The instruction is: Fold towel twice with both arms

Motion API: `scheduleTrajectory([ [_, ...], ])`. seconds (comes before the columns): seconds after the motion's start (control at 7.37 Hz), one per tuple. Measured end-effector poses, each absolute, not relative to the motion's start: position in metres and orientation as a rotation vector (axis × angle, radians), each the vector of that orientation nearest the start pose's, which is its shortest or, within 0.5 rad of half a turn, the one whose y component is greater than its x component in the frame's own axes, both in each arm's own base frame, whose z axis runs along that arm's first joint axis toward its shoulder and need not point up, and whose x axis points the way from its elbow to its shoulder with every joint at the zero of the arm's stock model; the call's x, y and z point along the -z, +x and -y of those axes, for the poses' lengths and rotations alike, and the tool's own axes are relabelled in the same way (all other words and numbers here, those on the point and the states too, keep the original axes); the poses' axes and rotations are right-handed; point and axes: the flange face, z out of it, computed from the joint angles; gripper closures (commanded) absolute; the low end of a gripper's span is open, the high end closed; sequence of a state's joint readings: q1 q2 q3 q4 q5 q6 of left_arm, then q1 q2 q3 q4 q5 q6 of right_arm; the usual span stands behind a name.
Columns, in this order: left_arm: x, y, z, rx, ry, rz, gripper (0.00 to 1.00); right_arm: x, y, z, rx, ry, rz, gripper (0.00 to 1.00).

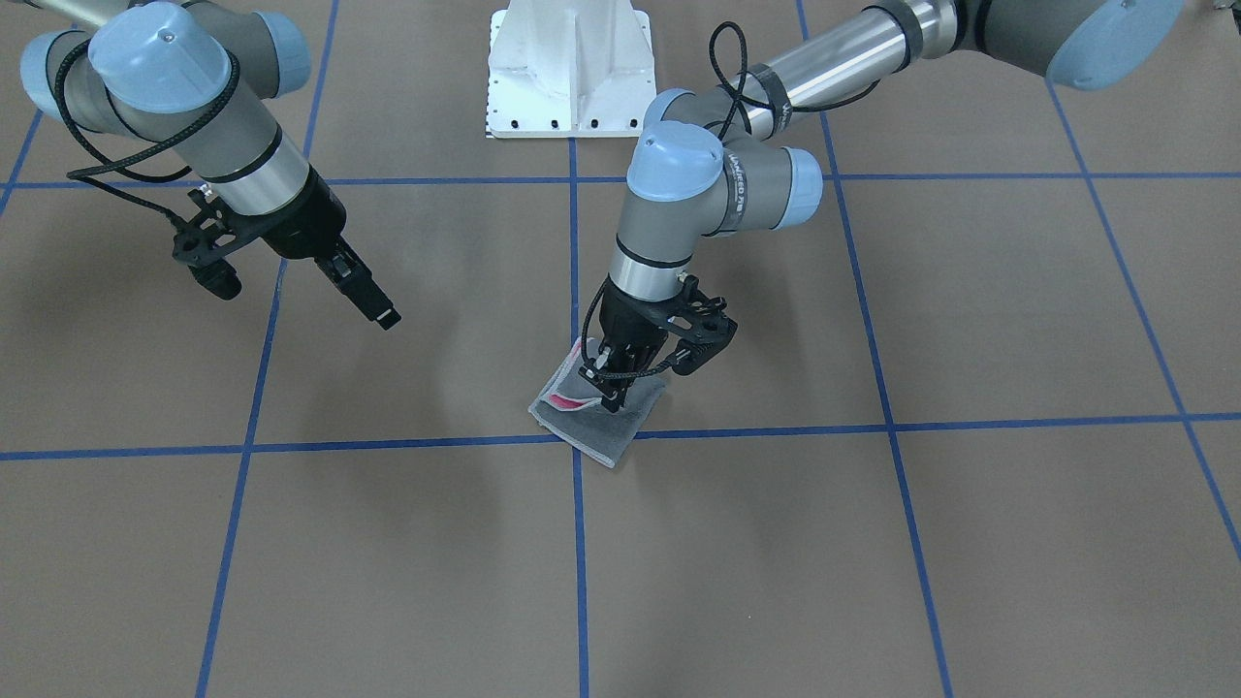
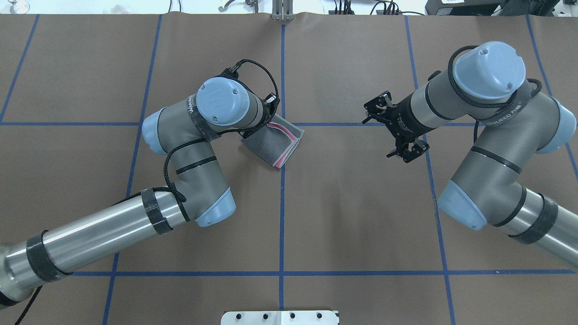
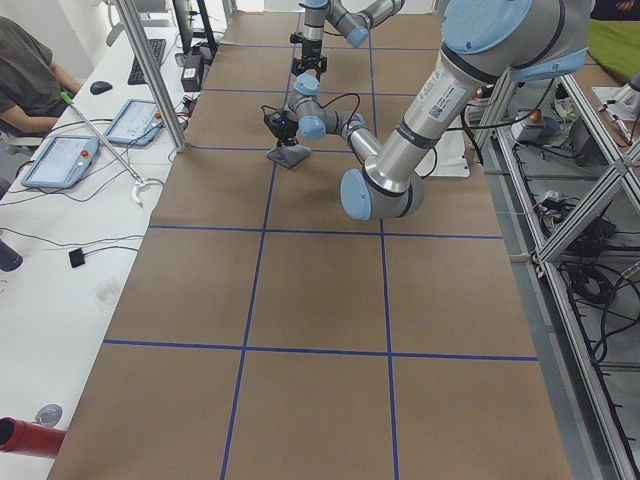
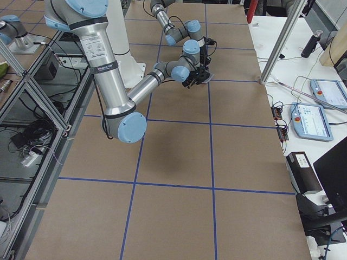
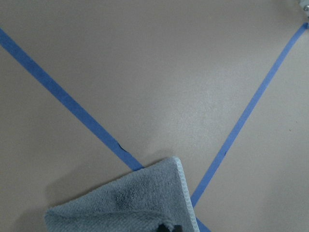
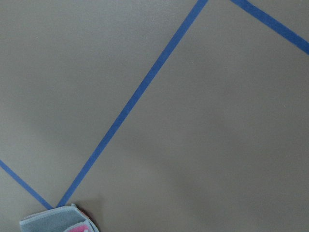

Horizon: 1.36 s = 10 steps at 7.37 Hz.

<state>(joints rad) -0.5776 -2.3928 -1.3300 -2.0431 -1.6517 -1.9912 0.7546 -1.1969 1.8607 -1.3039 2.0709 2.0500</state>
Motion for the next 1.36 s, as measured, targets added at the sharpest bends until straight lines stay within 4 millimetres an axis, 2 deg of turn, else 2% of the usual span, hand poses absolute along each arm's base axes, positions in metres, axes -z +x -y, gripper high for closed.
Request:
scheduleTrajectory([
  [0.41,-0.191,0.577,0.531,0.848,0.020,-1.154,1.00,-0.288,-0.374,0.468,-0.888,-0.344,1.001,0.00],
  [0.81,-0.169,0.574,0.533,0.833,0.017,-1.197,1.00,-0.288,-0.376,0.468,-0.886,-0.345,1.001,0.00],
  [0.95,-0.167,0.573,0.537,0.828,0.009,-1.206,1.00,-0.288,-0.376,0.468,-0.886,-0.345,0.999,0.00],
  [1.09,-0.166,0.579,0.543,0.828,0.002,-1.206,1.00,-0.289,-0.377,0.467,-0.885,-0.344,0.997,0.00],
  [1.36,-0.147,0.596,0.555,0.833,-0.004,-1.207,1.00,-0.290,-0.379,0.467,-0.886,-0.343,0.995,0.00],
])
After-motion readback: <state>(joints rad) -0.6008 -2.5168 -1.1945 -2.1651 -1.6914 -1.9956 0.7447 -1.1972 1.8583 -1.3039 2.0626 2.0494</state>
